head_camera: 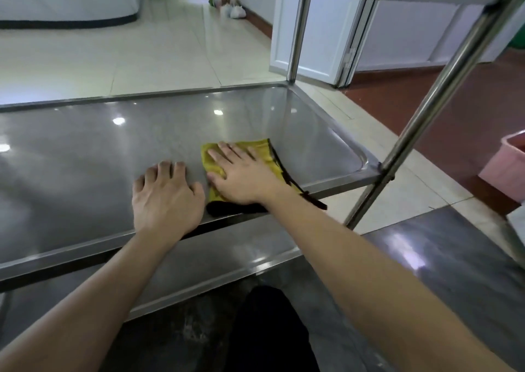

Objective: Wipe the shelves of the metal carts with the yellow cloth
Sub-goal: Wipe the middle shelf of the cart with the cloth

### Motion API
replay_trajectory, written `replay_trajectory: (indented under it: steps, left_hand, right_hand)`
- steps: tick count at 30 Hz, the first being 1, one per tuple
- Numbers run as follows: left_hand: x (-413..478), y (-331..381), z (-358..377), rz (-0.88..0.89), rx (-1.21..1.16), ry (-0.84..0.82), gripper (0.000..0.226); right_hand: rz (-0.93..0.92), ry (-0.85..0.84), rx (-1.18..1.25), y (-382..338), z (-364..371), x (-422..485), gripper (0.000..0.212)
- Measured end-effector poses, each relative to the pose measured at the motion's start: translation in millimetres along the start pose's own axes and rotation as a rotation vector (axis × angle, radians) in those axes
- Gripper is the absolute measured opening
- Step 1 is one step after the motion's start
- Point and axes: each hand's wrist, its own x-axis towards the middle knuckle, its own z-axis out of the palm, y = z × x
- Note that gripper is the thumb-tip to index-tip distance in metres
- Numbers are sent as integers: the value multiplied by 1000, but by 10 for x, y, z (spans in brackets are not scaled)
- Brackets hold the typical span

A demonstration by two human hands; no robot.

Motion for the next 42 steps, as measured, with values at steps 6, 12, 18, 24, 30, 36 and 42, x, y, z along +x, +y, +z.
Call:
replay_trajectory:
  steps: [6, 12, 18, 24, 30, 36, 42]
  left_hand:
    - [15, -12, 53, -14, -8, 5, 51]
    - [32, 27, 100, -20, -2, 15, 47]
    - [30, -9, 12, -25, -41, -7, 48]
    - [24, -2, 18, -18, -63, -6, 47]
    - [38, 5, 44, -27, -56, -19, 50]
    - [99, -106, -170, -20, -172, -116, 49]
    - [-20, -770, -400, 96, -169, 16, 48]
  right_hand:
    - [62, -65, -7, 1027, -201, -155, 71]
    - [502, 10, -15, 1902, -376, -403, 70]
    - [13, 9, -8, 13, 28, -231, 66]
    - [172, -36, -7, 1113, -232, -416, 68]
    - [543, 34, 38, 1399, -274, -589, 69]
    - [-11, -4, 26, -397, 90, -484, 62]
    - [203, -20, 5, 782, -167, -525, 70]
